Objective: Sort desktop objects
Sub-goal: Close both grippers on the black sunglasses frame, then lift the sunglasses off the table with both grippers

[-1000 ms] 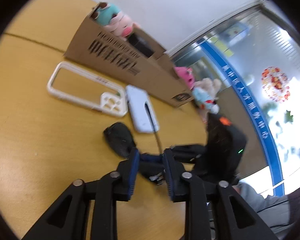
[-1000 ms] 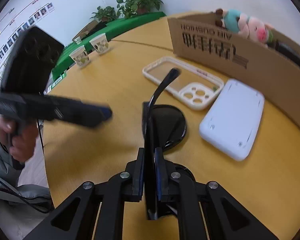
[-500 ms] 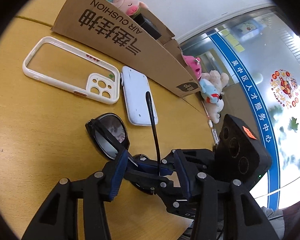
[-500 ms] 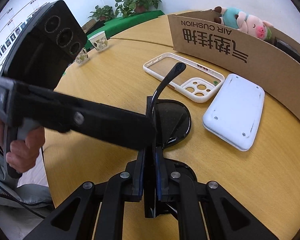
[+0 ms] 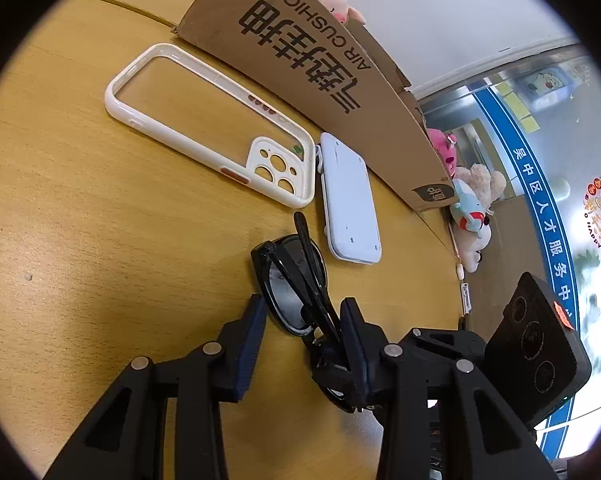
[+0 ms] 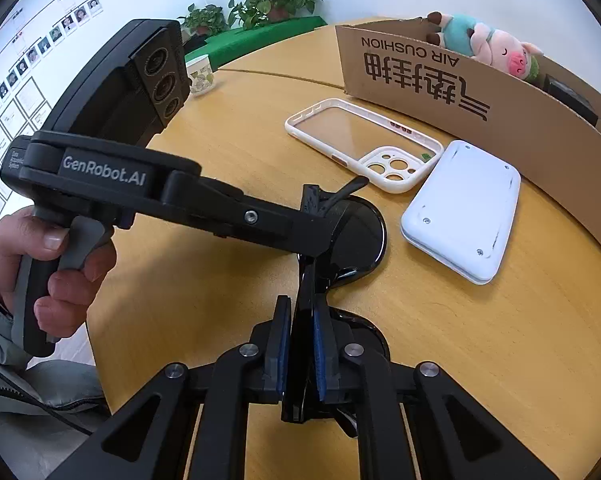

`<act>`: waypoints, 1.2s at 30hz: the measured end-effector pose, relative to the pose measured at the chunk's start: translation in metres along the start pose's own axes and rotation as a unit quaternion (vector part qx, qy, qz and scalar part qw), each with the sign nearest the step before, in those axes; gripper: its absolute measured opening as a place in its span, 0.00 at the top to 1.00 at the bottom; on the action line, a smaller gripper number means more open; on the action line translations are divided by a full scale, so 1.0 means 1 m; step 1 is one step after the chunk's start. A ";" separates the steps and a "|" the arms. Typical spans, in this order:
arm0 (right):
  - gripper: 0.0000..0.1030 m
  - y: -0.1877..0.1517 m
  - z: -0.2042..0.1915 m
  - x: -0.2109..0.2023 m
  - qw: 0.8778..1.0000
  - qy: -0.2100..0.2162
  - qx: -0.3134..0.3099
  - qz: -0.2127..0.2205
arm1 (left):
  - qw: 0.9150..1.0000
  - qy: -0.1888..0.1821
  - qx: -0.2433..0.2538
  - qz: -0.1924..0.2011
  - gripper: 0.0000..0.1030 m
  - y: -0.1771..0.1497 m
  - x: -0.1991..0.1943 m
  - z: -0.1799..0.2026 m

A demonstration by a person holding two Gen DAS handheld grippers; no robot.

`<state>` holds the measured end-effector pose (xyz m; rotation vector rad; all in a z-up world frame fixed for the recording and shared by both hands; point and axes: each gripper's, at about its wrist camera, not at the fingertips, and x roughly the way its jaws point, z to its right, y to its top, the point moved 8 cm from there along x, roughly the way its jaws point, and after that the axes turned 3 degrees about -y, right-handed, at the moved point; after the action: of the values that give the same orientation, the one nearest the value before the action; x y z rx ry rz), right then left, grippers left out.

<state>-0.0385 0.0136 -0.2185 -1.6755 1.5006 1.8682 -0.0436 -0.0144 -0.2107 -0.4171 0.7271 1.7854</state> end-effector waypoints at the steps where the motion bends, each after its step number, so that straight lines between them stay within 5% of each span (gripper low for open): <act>1: 0.89 0.000 0.002 0.001 1.000 0.003 0.001 -0.002 | 1.000 0.004 0.001 0.001 0.66 0.000 0.000 -0.001; 6: 0.54 0.000 -0.001 -0.019 1.000 0.027 0.005 0.008 | 1.000 0.006 -0.003 0.003 0.70 0.002 0.000 -0.002; 8: 0.56 0.007 -0.002 -0.034 0.999 0.034 0.004 0.028 | 1.000 0.009 -0.001 0.004 0.70 0.002 0.000 -0.002; 10: 0.74 0.012 0.001 -0.041 0.998 0.043 0.017 0.038 | 1.000 0.009 -0.001 0.004 0.70 0.002 0.000 -0.002; 11: 0.94 0.013 0.003 -0.039 0.998 0.052 0.026 0.033 | 1.000 0.009 -0.001 0.004 0.70 0.002 0.000 -0.001; 31: 0.94 0.015 0.018 -0.029 0.994 0.075 0.076 0.039 | 1.000 0.009 0.006 -0.001 0.71 0.000 -0.002 0.000; 36: 0.94 0.009 0.017 -0.015 0.992 0.099 0.083 0.001 | 1.000 0.009 0.008 -0.003 0.72 -0.001 -0.002 0.001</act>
<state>-0.0502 0.0297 -0.2043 -1.8230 1.6799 1.5678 -0.0417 -0.0150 -0.2091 -0.4252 0.7520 1.7711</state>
